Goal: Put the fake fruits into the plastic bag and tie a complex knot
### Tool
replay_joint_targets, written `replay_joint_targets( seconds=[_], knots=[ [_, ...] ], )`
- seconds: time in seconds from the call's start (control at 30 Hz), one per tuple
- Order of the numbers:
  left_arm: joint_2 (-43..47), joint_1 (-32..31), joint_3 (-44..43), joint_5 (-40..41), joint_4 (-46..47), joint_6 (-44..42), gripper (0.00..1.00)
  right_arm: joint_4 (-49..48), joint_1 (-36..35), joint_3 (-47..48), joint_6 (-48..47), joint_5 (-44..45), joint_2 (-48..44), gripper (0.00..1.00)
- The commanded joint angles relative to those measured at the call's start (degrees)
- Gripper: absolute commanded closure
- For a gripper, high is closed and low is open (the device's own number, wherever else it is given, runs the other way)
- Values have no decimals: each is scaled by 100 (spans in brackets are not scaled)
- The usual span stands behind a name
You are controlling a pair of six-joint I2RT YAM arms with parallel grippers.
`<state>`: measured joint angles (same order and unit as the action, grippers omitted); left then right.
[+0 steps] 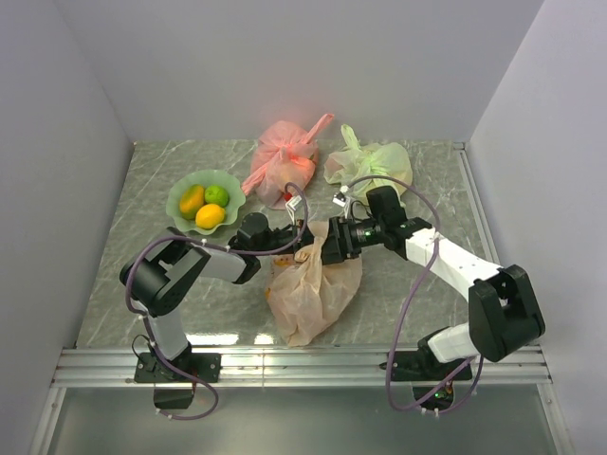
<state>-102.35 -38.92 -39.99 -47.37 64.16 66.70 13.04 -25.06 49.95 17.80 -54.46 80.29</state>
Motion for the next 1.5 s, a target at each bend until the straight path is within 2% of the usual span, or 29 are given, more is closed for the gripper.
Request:
replay_joint_targets(
  seconds=[0.0,0.13,0.3,0.47,0.5,0.53,0.57,0.63,0.7,0.77,0.8,1.0,1.13,1.17,1.27,1.4,1.47],
  knots=[
    [92,-160,-123,17,519,-86,100,-846,-183,252,608,-144,-13,26],
    [-162,-186,-263,79,737,115,100,-1285,-376,-64,874,-188,-137,25],
    [-374,-231,-405,-35,1055,370,100,-1822,-298,-276,1173,-434,-14,29],
    [-190,-239,-247,-96,923,142,100,-1691,-289,-179,552,-504,100,30],
    [-155,-248,-229,-157,940,133,100,-1499,-280,-14,305,-505,144,30],
    [-119,-239,-203,-167,897,63,100,-836,-280,118,33,-391,179,30],
    [-84,-239,-159,-167,818,28,100,-490,-272,242,-500,-329,197,30],
    [13,-239,-89,-123,756,-16,100,291,-149,497,-917,-146,32,30],
    [65,-230,-53,-88,721,-43,100,716,17,646,-1357,-109,-92,30],
    [74,-230,-53,-88,721,-34,100,1331,97,743,-1725,-179,-242,12],
    [57,-230,-70,-96,755,-17,100,1533,115,813,-1858,-205,-277,8],
    [13,-231,-97,-132,879,72,100,2132,501,788,-1956,-433,-620,6],
    [57,-231,-53,-123,879,45,100,2238,888,832,-1789,-627,-655,14],
    [65,-239,-62,-132,888,54,100,2273,1019,840,-1789,-680,-638,19],
    [57,-230,-71,-132,922,71,100,2361,1231,762,-1544,-891,-559,41],
    [31,-231,-79,-132,958,89,100,2098,1302,560,-1148,-927,-585,55],
    [39,-239,-97,-123,958,80,100,1896,1293,498,-964,-892,-567,56]
  ],
)
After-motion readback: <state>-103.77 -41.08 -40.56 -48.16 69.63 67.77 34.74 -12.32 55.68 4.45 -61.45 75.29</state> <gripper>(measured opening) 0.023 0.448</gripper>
